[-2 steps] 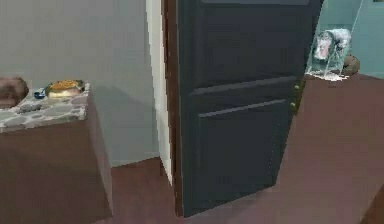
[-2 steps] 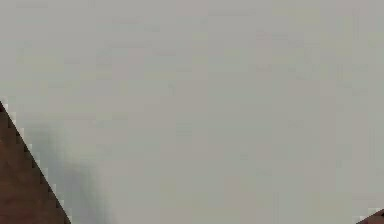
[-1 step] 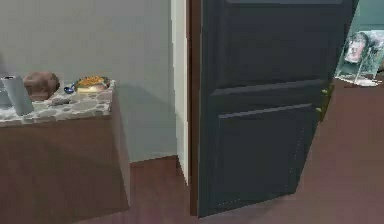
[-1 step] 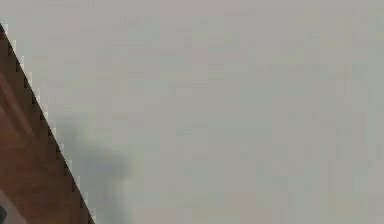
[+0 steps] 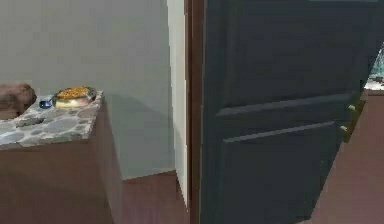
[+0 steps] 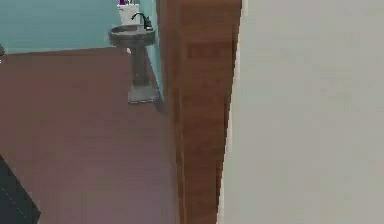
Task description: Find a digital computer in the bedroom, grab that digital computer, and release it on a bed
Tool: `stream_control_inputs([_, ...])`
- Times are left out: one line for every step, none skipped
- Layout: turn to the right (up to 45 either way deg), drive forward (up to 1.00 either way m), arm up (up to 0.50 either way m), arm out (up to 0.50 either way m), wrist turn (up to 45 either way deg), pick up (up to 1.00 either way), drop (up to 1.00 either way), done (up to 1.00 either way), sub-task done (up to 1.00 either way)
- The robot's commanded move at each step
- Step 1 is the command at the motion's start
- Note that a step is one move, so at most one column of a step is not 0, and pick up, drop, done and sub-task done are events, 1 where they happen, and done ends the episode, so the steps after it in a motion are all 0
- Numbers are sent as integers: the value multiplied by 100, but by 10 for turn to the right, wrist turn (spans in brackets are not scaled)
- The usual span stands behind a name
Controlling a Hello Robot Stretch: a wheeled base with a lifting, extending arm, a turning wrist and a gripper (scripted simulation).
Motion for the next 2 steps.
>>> stream_control_inputs([360, 0, 0, 0, 0, 0, 0, 0, 0])
stream_control_inputs([0, 55, 0, 0, 0, 0, 0, 0, 0])
